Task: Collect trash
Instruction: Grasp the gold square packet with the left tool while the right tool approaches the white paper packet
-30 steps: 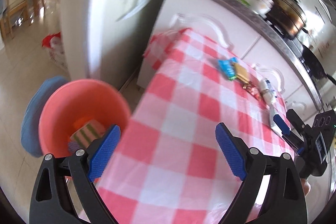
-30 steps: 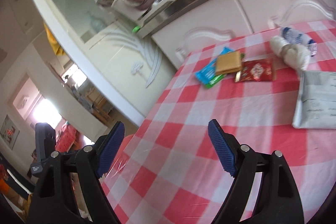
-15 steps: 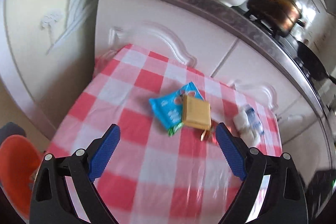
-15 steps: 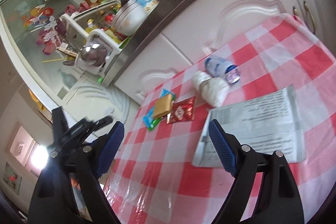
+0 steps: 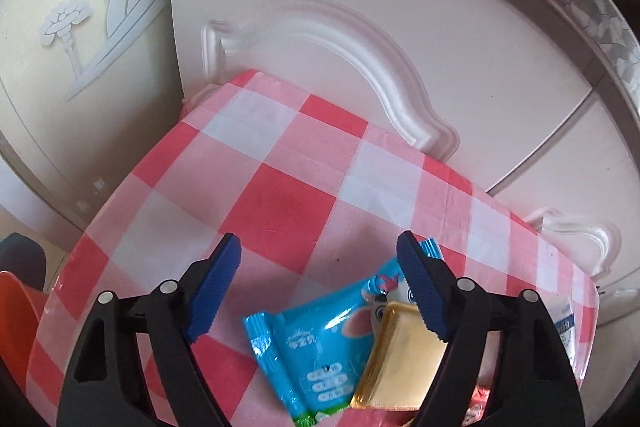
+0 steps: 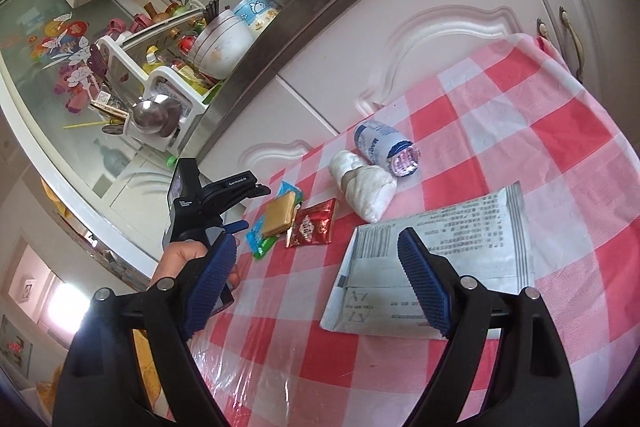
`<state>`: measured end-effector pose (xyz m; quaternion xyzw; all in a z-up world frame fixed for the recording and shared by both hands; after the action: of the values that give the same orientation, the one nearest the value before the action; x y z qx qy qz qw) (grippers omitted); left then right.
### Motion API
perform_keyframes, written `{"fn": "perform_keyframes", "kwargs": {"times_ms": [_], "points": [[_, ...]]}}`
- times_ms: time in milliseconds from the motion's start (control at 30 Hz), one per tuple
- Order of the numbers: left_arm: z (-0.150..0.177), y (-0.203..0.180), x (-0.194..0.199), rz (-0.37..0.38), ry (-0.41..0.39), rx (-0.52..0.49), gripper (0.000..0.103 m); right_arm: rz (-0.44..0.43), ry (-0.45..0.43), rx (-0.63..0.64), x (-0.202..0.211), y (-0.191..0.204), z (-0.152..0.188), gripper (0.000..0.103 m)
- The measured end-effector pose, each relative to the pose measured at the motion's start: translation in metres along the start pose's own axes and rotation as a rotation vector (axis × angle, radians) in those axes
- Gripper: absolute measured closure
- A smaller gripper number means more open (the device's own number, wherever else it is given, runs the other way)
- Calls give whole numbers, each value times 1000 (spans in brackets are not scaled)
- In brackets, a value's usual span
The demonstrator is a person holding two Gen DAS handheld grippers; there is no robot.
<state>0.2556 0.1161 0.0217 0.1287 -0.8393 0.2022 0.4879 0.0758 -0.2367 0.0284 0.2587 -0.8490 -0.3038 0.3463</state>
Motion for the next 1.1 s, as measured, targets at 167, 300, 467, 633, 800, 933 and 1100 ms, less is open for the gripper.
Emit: {"fn": "perform_keyframes", "kwargs": {"times_ms": [167,300,467,633,800,933,1100], "points": [[2,-9,-11,-18,46,-46,28,50,17,-6,-2,-8,1,19],[13,-19,-10,-12,60,-101,28,64,11,-19,1,-15,1,19],[42,-34,2,12,76,-197,27,86,-3,-20,7,-19,0,19],[73,-37,17,68,99,-249,28,119,-8,1,12,-18,0,19],[114,-42,36,134,119,-341,28,154,9,11,13,-20,2,19],[141,-41,49,178,137,-404,28,182,29,4,14,-24,3,19],[162,-22,65,240,161,-398,28,255,76,22,10,-25,8,19]]}}
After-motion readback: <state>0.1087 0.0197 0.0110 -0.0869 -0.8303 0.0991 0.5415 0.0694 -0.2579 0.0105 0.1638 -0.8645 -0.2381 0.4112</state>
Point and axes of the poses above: each gripper's, at about its wrist camera, not at the fingertips, and x roughly against the way its jaws point, y to its left, z to its underside, the point moved 1 cm from there along -x, roughly the way its jaws point, and after that the axes turned 6 degrees about y, right-handed, at the moved point
